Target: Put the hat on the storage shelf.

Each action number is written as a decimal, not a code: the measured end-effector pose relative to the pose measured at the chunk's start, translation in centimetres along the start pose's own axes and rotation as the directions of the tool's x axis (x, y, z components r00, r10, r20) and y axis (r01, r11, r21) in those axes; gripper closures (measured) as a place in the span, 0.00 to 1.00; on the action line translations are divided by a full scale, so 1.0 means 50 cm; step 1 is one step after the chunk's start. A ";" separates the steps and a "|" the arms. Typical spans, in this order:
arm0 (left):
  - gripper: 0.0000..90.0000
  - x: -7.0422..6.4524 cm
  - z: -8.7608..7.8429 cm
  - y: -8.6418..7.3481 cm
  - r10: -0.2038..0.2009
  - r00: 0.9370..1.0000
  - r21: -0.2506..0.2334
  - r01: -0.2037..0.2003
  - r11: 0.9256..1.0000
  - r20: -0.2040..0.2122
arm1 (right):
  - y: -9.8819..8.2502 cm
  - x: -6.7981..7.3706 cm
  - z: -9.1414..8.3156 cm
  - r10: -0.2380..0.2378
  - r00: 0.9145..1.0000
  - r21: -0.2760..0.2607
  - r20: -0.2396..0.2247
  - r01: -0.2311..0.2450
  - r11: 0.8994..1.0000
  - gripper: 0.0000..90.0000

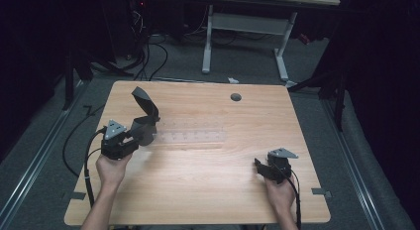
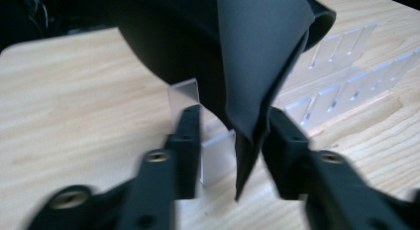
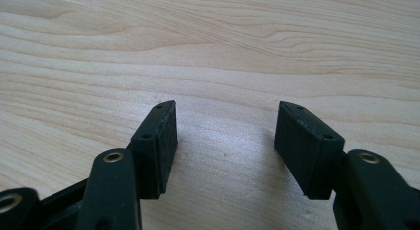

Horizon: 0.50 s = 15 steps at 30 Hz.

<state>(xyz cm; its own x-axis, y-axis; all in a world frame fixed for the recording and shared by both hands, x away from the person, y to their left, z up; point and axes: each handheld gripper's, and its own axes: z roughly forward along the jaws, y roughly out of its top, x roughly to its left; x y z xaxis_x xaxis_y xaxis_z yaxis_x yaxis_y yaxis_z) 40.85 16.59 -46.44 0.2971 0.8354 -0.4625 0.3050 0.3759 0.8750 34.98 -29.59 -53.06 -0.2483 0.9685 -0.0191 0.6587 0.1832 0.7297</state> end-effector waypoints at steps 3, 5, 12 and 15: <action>0.53 0.002 -0.015 -0.009 0.014 1.000 0.008 -0.014 1.000 -0.009 | 0.000 0.000 0.000 -0.001 1.000 0.000 -0.001 0.001 1.000 0.47; 0.49 0.004 -0.026 -0.013 0.000 1.000 0.010 0.000 1.000 -0.008 | 0.000 0.000 0.000 0.001 1.000 0.000 -0.001 -0.001 1.000 0.47; 0.44 0.016 -0.061 -0.035 -0.048 0.999 0.028 0.048 0.998 -0.003 | 0.000 0.000 0.000 -0.001 1.000 0.000 -0.001 0.001 1.000 0.47; 0.44 0.020 -0.069 -0.050 -0.064 0.998 0.036 0.064 0.997 0.001 | 0.000 0.000 0.000 0.000 1.000 0.000 0.000 0.000 1.000 0.47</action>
<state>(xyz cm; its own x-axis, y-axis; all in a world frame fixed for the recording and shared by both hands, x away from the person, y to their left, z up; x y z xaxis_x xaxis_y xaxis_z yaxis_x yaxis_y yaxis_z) 37.24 17.88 -48.61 0.2782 0.8089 -0.5180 0.3558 0.4141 0.8378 34.97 -29.58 -53.06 -0.2482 0.9685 -0.0185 0.6589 0.1828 0.7296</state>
